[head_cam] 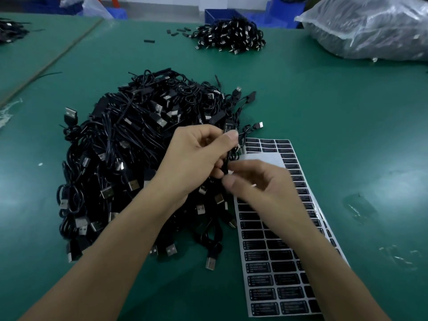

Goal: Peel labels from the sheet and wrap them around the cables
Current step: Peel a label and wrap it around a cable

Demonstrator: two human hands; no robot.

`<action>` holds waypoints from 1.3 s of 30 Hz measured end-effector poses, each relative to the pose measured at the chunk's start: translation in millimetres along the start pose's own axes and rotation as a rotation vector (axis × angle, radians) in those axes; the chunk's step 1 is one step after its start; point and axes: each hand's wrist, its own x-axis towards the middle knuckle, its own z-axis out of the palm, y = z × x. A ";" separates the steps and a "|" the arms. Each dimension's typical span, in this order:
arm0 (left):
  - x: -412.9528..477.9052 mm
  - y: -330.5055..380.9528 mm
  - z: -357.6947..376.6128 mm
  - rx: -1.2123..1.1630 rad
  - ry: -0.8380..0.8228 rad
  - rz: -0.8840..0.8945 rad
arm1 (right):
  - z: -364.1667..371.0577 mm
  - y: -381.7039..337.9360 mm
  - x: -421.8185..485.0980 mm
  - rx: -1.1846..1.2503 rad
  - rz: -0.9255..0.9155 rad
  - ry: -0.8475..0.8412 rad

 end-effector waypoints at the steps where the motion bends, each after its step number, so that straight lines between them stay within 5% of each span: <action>1: 0.0 2.4 -1.4 -0.066 0.009 -0.020 | 2.2 -1.4 0.0 -0.060 -0.005 -0.048; 7: 0.4 22.8 -14.8 -0.416 0.091 -0.097 | 20.2 -19.4 3.9 -0.313 -0.199 -0.050; 19: 2.5 39.9 -29.3 -0.864 0.236 -0.168 | 48.5 -37.1 -14.5 -0.037 -0.140 -0.158; 26: 4.1 35.9 -36.1 -0.754 0.279 -0.166 | 9.3 -43.4 -6.3 0.168 -0.142 0.143; 39: 1.6 28.2 -28.3 -0.408 0.213 -0.088 | -107.4 4.0 82.2 -0.088 -0.022 0.749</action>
